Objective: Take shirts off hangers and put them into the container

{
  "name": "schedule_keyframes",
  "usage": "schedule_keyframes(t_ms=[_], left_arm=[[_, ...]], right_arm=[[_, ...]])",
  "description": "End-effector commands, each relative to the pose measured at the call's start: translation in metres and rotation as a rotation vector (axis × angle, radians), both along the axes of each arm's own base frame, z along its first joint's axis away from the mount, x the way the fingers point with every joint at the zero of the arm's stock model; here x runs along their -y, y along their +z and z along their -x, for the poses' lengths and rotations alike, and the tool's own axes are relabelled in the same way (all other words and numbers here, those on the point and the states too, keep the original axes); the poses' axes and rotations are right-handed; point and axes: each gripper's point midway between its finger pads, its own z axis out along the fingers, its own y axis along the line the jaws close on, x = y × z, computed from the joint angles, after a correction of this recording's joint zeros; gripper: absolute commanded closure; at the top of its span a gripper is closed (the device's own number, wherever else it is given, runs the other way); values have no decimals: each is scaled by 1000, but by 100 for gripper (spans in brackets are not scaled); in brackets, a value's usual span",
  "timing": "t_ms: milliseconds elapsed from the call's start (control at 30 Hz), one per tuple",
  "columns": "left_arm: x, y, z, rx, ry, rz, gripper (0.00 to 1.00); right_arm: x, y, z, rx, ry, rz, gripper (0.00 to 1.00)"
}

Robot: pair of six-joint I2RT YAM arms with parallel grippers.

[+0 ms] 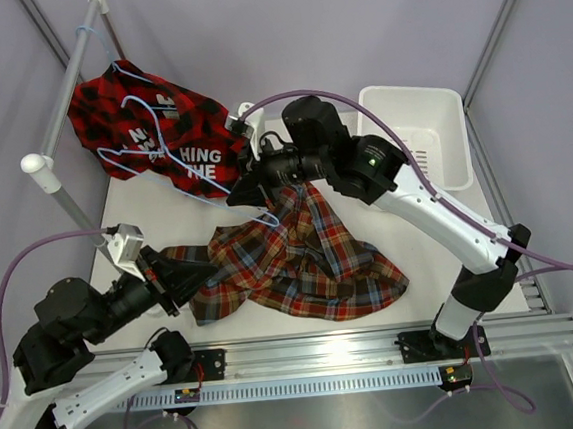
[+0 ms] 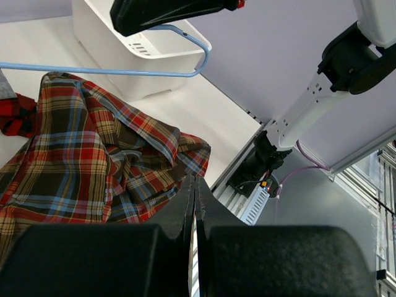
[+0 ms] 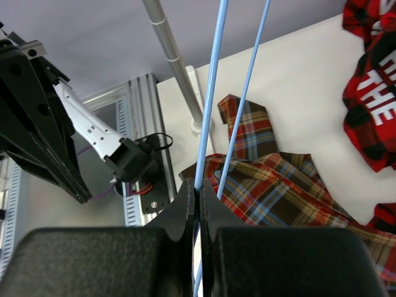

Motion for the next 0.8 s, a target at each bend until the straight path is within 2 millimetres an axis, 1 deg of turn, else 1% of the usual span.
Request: schedule_keyframes(t_ms=[0,33,67,233,333,433,500,533,600,633,700,733,767], left_arm=[[12,8,6,16,-66,37,99],[13,8,5,16,-63,37,99],[13,7,4,13,-60,37,98],[12,7,6,20,-67,37,96],[10,5,6,16,-58,28,96],[7,2,7,7,-53,37,97],[1,3,11,10,-47,62,97],[-2,1,11,10,-40,66,97],[-8,-2,13,8,-27,67,97],[-11,-2,12,9,-14,69,97],[-15,1,14,17,-11,71,97],[-15,2,14,16,-9,68,98],[-16,6,14,20,-9,71,99]], right_arm=[[-2,28,10,23,81,-55,100],[-2,33,11,22,84,-53,100],[-6,27,8,7,90,-40,100],[-11,25,2,3,92,-26,100],[-10,26,-6,10,79,-30,100],[-9,34,-8,16,90,-58,100],[-10,37,-8,13,107,-68,100],[-12,41,-12,17,111,-77,100],[-13,42,-12,5,129,-71,100],[-18,45,-16,9,136,-80,100],[-22,45,-13,-16,175,-84,100],[-29,46,-17,-17,190,-97,100],[-32,47,-16,-40,219,-108,100]])
